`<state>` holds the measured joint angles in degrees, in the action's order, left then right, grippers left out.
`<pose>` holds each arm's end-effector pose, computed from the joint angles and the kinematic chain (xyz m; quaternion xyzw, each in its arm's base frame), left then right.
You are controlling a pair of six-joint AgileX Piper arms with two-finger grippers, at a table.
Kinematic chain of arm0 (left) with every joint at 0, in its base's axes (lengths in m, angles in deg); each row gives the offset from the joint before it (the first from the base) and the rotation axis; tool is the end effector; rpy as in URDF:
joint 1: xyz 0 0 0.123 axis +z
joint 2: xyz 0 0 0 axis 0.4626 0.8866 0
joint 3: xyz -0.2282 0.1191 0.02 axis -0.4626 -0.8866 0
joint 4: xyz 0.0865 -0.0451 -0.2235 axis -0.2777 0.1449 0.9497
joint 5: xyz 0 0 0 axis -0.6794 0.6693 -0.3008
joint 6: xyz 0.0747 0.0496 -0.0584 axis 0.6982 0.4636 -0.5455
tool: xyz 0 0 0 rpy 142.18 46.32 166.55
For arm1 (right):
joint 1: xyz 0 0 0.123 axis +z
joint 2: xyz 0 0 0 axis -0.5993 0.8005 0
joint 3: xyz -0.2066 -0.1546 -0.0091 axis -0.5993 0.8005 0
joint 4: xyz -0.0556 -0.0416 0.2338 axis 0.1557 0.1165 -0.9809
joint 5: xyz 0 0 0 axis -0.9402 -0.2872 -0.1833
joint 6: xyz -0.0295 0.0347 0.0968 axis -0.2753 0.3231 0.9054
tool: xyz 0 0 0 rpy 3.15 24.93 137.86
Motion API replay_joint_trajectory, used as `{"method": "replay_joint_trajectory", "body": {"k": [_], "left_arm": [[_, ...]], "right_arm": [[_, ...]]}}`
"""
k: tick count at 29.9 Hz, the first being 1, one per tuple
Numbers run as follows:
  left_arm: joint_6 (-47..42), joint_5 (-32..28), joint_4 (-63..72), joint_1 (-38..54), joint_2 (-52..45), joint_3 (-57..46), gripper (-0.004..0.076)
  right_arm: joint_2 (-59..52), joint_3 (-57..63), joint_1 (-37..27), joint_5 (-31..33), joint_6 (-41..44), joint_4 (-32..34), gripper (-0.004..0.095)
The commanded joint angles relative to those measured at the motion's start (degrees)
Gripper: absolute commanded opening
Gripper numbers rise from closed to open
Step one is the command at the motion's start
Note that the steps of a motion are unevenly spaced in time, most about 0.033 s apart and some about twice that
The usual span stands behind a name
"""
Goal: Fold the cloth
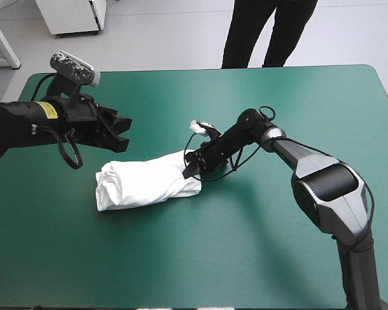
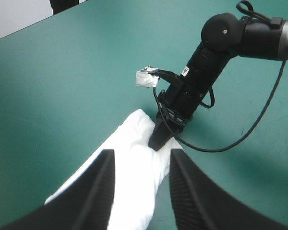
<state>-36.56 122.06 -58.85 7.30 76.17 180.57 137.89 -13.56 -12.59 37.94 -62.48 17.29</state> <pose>0.2074 -0.1045 0.4625 0.2864 0.8502 -0.1489 0.4159 0.3665 0.2500 0.1571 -0.2449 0.8791 0.4070 0.0386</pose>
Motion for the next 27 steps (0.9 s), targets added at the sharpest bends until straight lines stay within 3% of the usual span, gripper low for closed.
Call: {"method": "replay_joint_trajectory", "body": {"k": [1, 7, 14, 27], "left_arm": [[-0.64, 1.5, 1.71, -0.13, -1.94, 1.28, 0.0281], [-0.64, 1.5, 1.71, -0.13, -2.06, 1.28, 0.0281], [-0.64, 1.5, 2.09, -0.13, -2.06, 1.28, 0.0281], [-0.12, 1.5, 4.67, -0.13, -1.96, 1.28, 0.0281]], "right_arm": [[-2.86, -3.76, 0.04, -0.27, 0.43, 3.87, -0.0007], [-3.26, -9.77, -0.4, 1.62, 7.93, 21.41, -0.0007], [-6.1, -9.94, -6.16, 5.87, 8.9, 25.41, -0.0007], [-15.55, -9.46, -24.14, 6.85, 10.17, 30.8, -0.0007]]}}
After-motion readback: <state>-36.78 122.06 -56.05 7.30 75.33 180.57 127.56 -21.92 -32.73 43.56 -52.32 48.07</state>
